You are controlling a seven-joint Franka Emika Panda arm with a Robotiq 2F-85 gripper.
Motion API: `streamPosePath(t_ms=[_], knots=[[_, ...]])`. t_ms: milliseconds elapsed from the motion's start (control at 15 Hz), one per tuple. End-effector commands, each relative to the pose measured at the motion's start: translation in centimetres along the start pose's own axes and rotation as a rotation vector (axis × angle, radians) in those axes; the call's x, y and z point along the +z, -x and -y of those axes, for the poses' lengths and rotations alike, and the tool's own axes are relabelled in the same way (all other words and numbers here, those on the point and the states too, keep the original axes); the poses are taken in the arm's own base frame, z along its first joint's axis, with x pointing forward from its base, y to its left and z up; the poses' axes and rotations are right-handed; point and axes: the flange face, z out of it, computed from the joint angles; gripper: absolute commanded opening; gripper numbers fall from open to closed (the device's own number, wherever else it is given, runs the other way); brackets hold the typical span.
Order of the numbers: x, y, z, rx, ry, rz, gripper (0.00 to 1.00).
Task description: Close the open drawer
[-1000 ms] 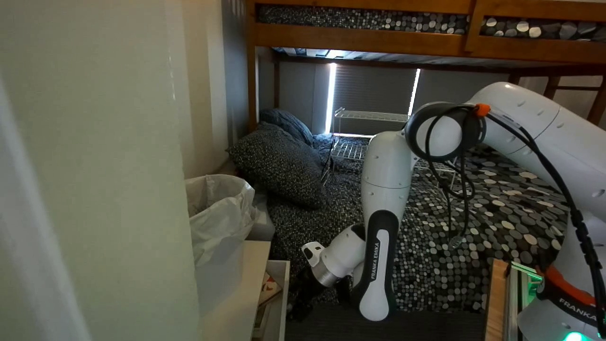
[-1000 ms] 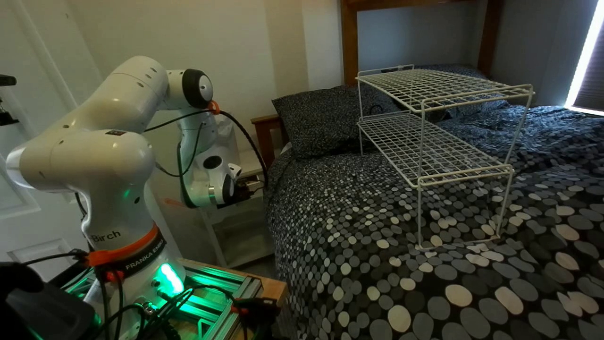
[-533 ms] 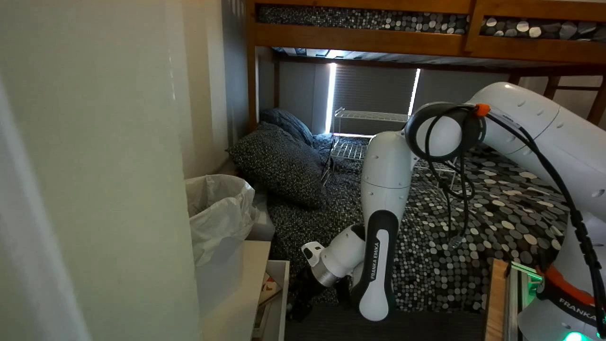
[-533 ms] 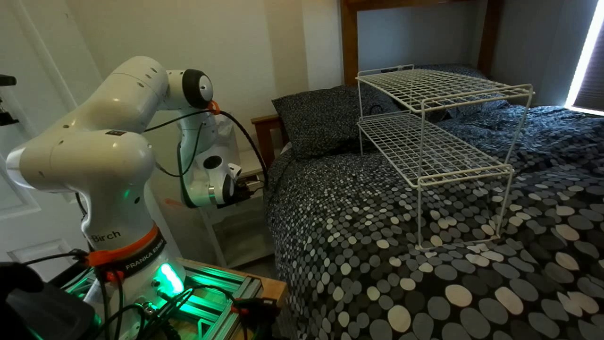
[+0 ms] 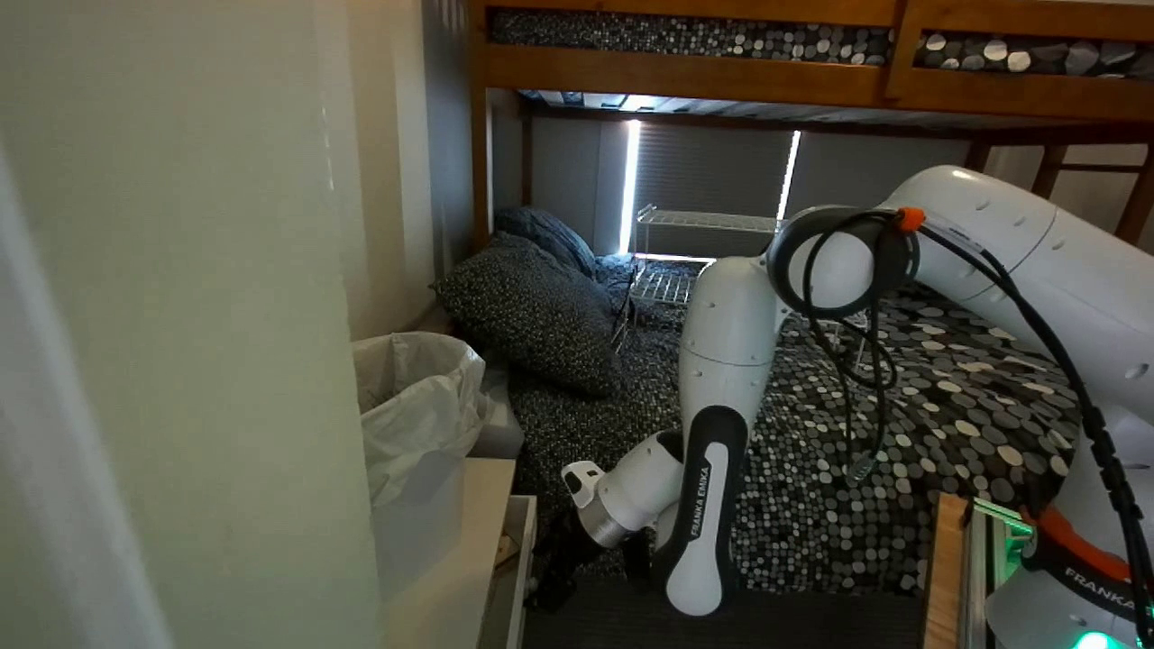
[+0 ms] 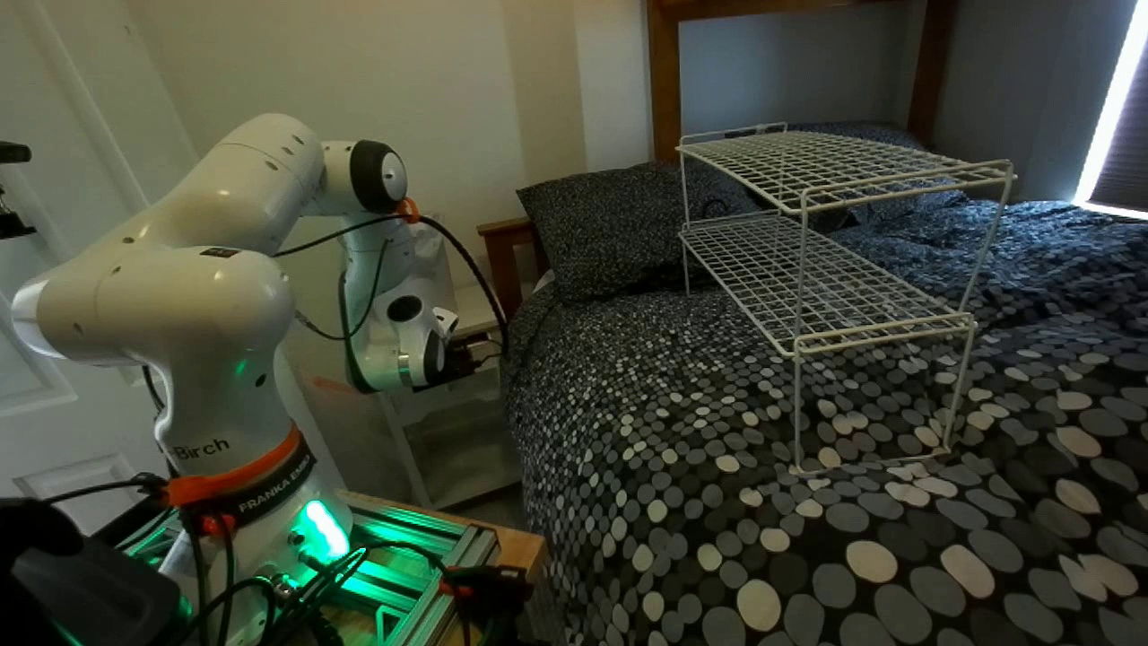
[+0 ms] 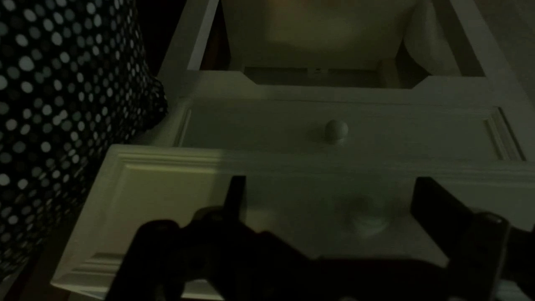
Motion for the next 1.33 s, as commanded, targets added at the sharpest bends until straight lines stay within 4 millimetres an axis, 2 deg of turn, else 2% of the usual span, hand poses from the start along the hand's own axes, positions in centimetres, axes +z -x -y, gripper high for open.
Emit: streamPosePath(t_ms=[0, 467, 800, 1067, 1267], knots=[[2.3, -0.9, 0.2, 0.049, 0.005, -0.060, 1.00], [4.2, -2.2, 0.4, 0.073, 0.004, -0.114, 1.00], [4.8, -3.1, 0.5, 0.089, -0.001, -0.170, 1.00], [5.1, -2.7, 0.5, 0.094, 0.000, -0.174, 1.00], [4.6, -1.7, 0.2, 0.101, 0.027, -0.053, 1.00]])
